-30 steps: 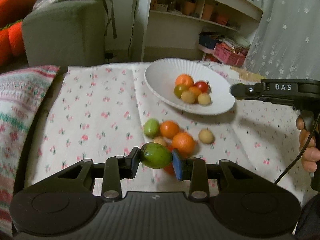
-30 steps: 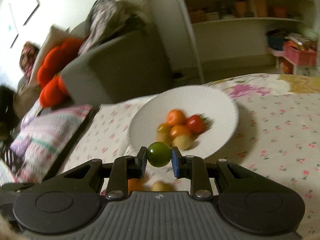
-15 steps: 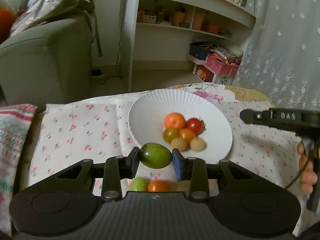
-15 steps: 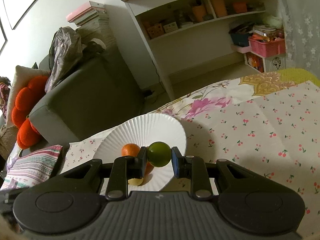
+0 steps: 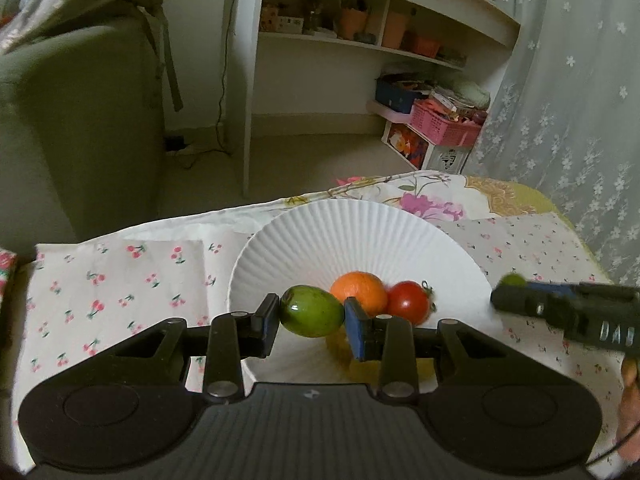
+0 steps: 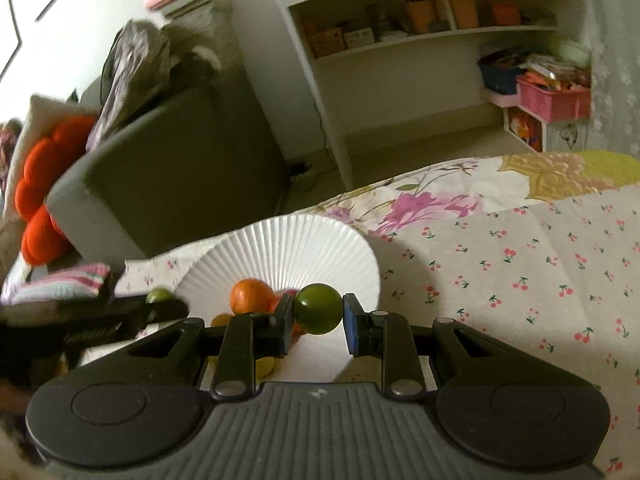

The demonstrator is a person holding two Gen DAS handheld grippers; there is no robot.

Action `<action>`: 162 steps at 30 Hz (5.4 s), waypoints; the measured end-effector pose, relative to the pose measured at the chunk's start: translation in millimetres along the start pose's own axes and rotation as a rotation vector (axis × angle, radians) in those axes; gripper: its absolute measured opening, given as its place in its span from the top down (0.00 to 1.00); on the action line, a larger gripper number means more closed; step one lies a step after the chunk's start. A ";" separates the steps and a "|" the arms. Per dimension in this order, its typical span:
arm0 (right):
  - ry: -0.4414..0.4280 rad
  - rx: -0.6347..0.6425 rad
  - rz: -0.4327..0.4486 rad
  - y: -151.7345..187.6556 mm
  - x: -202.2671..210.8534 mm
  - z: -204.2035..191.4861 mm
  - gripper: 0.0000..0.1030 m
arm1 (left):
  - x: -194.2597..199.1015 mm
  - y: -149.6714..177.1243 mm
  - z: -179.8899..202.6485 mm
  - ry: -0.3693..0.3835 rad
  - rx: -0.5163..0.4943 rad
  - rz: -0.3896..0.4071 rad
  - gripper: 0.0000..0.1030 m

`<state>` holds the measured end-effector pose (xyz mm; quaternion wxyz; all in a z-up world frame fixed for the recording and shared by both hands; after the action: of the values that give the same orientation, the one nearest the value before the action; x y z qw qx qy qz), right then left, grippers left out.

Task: Organize fruits
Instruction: 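Carry the green plum and green tomato with both tools over the plate, then open both tools to set the green fruits on the plate, then move both tools back to the remaining fruit pile, then grasp the large red tomato with the left tool while the right tool grasps an orange tomato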

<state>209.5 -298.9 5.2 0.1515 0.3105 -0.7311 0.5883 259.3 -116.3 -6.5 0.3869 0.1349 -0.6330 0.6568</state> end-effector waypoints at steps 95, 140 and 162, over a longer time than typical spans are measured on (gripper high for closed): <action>-0.186 -0.047 -0.135 43.5 17.7 -62.9 0.04 | 85.1 118.2 -11.5 -0.091 0.093 -0.105 0.10; -0.163 0.136 -0.223 61.0 -30.7 -95.9 0.41 | 89.7 116.6 -20.0 -0.094 0.158 -0.103 0.72; -0.249 0.227 -0.199 59.1 -19.5 -117.4 0.71 | 98.4 108.0 -25.1 -0.121 0.139 -0.059 0.72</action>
<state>170.1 -174.8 -20.9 0.0814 0.4668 -0.6388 0.6061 128.5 -48.7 -23.5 0.3569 0.2194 -0.6038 0.6781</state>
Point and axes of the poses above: each gripper's, at about its wrist camera, not at the fingertips, and x roughly against the way its jaws point, z to its right, y to its underside, the point moved 4 cm from there along -x, roughly the way its jaws point, and after that the axes turned 2 degrees about x, right-handed, at the moved point
